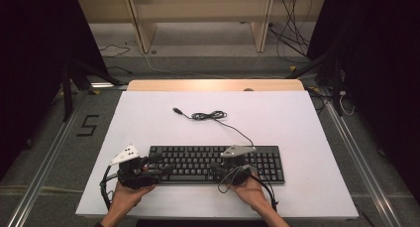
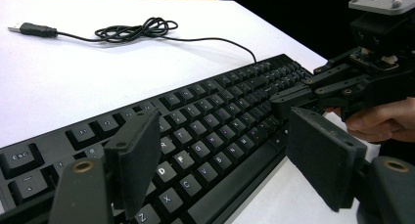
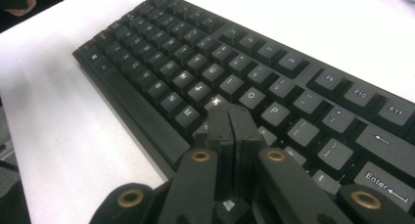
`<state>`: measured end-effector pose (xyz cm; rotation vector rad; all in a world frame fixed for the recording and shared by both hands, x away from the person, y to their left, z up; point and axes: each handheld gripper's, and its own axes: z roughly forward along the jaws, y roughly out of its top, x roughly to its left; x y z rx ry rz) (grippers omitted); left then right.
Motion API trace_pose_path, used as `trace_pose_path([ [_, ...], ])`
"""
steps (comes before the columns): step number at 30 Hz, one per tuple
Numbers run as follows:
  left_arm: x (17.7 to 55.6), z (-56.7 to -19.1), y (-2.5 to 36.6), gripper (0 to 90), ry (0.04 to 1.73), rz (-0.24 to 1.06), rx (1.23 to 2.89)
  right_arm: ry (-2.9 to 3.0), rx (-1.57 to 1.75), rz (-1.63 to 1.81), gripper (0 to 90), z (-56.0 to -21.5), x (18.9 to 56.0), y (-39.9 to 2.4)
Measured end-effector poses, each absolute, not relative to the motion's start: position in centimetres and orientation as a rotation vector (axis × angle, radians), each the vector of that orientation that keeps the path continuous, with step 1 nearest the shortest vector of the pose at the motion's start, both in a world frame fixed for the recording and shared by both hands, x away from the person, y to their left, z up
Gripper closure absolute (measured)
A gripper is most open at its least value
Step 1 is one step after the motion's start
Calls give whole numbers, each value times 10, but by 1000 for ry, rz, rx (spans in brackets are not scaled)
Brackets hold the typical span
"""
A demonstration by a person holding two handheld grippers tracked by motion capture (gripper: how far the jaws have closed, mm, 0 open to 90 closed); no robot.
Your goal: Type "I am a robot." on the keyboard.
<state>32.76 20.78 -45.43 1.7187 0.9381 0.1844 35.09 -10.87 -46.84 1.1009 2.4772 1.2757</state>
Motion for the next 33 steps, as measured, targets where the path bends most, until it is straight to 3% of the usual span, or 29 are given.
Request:
trace_pose_path([
  [33, 322, -455, 206, 264, 907, 204, 1741, 2530, 1098, 1187, 900, -480, 352, -103],
])
